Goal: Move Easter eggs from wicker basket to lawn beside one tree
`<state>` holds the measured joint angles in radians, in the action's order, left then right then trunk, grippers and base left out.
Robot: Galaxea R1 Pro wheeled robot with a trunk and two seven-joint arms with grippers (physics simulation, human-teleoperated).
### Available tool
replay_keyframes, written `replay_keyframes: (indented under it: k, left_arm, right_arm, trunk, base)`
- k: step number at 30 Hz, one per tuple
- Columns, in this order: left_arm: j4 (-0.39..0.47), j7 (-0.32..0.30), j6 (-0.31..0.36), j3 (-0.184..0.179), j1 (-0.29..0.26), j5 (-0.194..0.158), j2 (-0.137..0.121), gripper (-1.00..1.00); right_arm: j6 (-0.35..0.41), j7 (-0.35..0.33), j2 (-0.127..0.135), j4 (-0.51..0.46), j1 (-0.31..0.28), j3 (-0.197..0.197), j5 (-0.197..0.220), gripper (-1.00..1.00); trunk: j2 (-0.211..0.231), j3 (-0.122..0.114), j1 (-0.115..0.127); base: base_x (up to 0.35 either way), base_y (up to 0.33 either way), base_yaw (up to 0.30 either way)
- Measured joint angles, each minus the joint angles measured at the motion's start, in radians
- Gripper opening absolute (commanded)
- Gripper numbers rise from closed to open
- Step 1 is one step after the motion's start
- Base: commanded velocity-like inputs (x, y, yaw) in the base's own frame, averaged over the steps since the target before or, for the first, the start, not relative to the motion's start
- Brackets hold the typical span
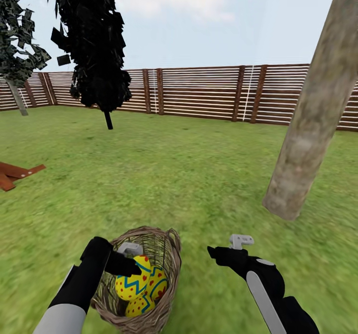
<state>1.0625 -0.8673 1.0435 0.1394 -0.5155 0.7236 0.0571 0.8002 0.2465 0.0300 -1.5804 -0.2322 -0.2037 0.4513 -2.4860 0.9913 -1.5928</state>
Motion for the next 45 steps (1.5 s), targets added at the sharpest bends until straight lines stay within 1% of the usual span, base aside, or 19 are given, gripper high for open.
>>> replay_keyframes:
  k: [2,5,32,35,39,41,45]
  left_arm:
    - [0.004,0.0,0.0,0.0,0.012,0.0,0.0,-1.0]
    - [0.005,0.0,0.0,0.0,0.015,-0.001,0.0,-1.0]
    - [0.01,0.002,0.0,0.0,0.024,-0.002,-0.001,-1.0]
    - [0.037,0.001,0.0,0.001,0.034,-0.001,-0.001,-1.0]
    - [0.166,0.0,0.0,0.001,0.099,0.001,-0.001,-1.0]
    - [0.192,0.0,0.0,0.001,0.113,0.001,-0.001,-1.0]
    - [0.208,0.0,0.0,0.001,0.119,0.001,-0.001,-1.0]
  right_arm:
    - [0.001,0.001,-0.001,0.0,0.0,0.0,0.0,1.0]
    - [0.001,0.0,0.0,0.0,0.0,-0.001,0.0,1.0]
    - [0.001,0.0,0.0,0.0,0.0,-0.001,0.0,1.0]
    - [0.001,0.0,0.0,0.0,0.0,-0.001,0.0,1.0]
    - [0.001,0.0,-0.001,0.0,0.0,-0.001,0.001,1.0]
    - [0.001,0.0,-0.001,0.0,0.0,-0.001,0.001,1.0]
    - [0.001,0.0,0.0,0.001,0.0,-0.001,0.001,1.0]
  trunk:
    - [0.014,-0.006,0.008]
    - [0.035,-0.016,0.019]
    - [0.224,-0.1,0.123]
    - [0.245,-0.11,0.134]
    - [0.273,-0.122,0.15]
    - [0.287,-0.128,0.157]
    - [0.315,-0.141,0.173]
  base:
    - [0.0,0.0,0.0]
    - [0.0,0.0,0.0]
    - [0.0,0.0,0.0]
    - [0.0,0.0,0.0]
    - [0.0,0.0,0.0]
    - [0.0,0.0,0.0]
    - [0.0,0.0,0.0]
